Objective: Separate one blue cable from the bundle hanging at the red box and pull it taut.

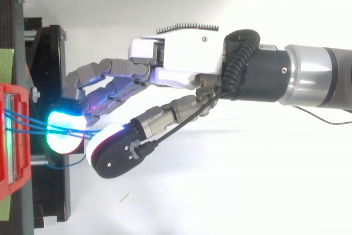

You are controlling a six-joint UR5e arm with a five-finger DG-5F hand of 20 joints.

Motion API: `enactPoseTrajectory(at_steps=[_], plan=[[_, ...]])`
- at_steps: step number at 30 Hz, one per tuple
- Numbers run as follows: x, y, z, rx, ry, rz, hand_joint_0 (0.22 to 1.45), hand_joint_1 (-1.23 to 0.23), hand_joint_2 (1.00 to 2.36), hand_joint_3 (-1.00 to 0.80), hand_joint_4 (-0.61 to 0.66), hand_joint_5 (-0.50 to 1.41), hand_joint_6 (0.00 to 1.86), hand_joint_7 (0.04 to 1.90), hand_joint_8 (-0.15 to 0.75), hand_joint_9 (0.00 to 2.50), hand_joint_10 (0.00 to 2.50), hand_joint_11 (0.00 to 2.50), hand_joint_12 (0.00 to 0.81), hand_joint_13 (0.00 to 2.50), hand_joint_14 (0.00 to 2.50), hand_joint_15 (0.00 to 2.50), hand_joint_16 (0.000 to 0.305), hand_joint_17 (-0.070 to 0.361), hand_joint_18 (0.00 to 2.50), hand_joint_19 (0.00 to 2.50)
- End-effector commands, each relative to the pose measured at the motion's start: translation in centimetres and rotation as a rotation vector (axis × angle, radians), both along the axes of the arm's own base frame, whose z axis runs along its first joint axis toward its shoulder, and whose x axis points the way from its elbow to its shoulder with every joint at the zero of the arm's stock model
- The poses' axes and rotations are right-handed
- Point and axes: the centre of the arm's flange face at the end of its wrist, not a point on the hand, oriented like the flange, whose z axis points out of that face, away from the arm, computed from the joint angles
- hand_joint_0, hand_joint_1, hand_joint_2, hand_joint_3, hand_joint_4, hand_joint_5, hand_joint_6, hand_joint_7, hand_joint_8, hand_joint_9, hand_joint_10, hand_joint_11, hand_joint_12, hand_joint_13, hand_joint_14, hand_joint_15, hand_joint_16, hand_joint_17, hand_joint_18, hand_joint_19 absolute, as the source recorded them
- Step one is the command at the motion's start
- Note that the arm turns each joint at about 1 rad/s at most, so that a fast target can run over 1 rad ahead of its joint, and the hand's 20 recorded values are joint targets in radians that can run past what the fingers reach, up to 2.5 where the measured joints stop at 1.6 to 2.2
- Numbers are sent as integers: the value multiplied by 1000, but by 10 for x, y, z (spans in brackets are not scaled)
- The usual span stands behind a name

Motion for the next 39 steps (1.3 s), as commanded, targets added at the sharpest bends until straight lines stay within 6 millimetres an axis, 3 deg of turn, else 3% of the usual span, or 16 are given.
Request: enactPoseTrajectory(at_steps=[1, 11, 18, 26, 39], plan=[[1, 4, 0, 2, -5, 4, 583, -632, 1005, -423, 269, -144, 502, 1128, 313, 619, 12, 412, 371, 637, 8, 212, 43, 97, 607, 162], [0, -4, 1, 0, -1, 1, 628, -595, 1012, -291, 237, -123, 501, 1288, 311, 630, 14, 410, 370, 644, 8, 213, 42, 96, 609, 164], [0, -4, 0, -2, 3, 1, 591, -575, 1006, -411, 235, -123, 509, 1322, 317, 636, 12, 427, 371, 648, 8, 213, 43, 96, 609, 167], [-2, -5, 0, -13, 11, -1, 582, -510, 1004, -442, 235, -130, 573, 1255, 320, 646, 12, 424, 372, 653, 8, 214, 43, 97, 614, 161], [-2, -5, 10, -49, 52, -2, 616, -703, 1011, -247, 207, -177, 793, 1026, 332, 662, 12, 448, 383, 669, 9, 206, 45, 101, 645, 144]])
